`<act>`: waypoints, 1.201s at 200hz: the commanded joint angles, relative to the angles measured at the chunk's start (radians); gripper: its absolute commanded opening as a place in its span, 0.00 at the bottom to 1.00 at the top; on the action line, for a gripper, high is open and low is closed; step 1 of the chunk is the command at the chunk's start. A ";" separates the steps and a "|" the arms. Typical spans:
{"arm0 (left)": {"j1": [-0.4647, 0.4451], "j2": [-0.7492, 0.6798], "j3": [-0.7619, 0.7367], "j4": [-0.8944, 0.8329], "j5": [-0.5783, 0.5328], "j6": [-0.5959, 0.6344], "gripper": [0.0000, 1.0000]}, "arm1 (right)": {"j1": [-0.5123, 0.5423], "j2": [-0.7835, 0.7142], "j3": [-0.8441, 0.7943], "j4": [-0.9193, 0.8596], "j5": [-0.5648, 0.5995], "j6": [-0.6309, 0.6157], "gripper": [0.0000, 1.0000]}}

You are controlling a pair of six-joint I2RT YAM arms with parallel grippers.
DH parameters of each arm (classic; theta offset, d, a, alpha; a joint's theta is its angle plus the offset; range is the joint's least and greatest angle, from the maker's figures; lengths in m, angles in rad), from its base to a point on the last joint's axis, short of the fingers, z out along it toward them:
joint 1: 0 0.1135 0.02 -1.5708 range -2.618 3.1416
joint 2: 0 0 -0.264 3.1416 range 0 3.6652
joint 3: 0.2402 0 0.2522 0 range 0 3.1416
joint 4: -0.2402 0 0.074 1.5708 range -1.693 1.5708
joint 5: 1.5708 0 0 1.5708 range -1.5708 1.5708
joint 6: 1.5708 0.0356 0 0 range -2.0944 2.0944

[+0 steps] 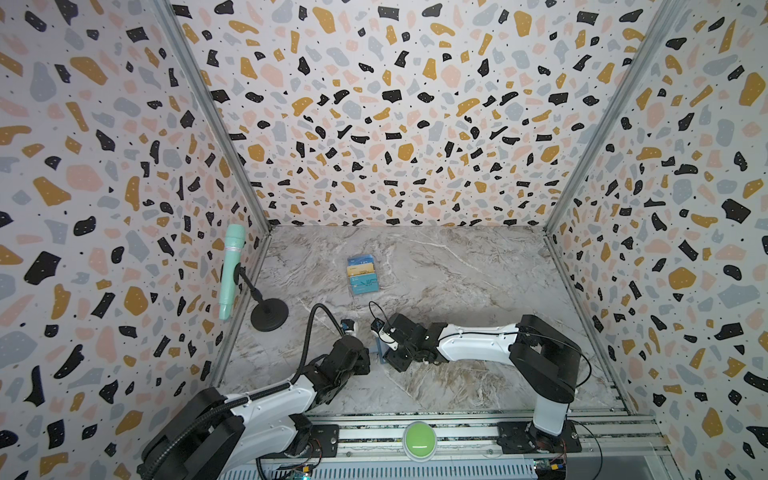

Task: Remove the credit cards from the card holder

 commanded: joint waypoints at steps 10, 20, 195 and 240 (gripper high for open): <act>-0.002 0.001 -0.017 0.019 -0.015 -0.008 0.28 | 0.002 0.003 0.025 -0.050 0.030 -0.004 0.54; -0.002 0.001 -0.017 0.019 -0.016 -0.008 0.28 | 0.002 0.001 0.024 -0.048 0.029 -0.004 0.53; -0.002 0.027 -0.010 0.028 -0.008 0.001 0.28 | -0.105 -0.085 -0.024 -0.017 -0.164 0.016 0.24; -0.002 0.029 -0.007 0.024 -0.008 0.001 0.28 | -0.118 -0.108 -0.030 -0.028 -0.113 0.043 0.13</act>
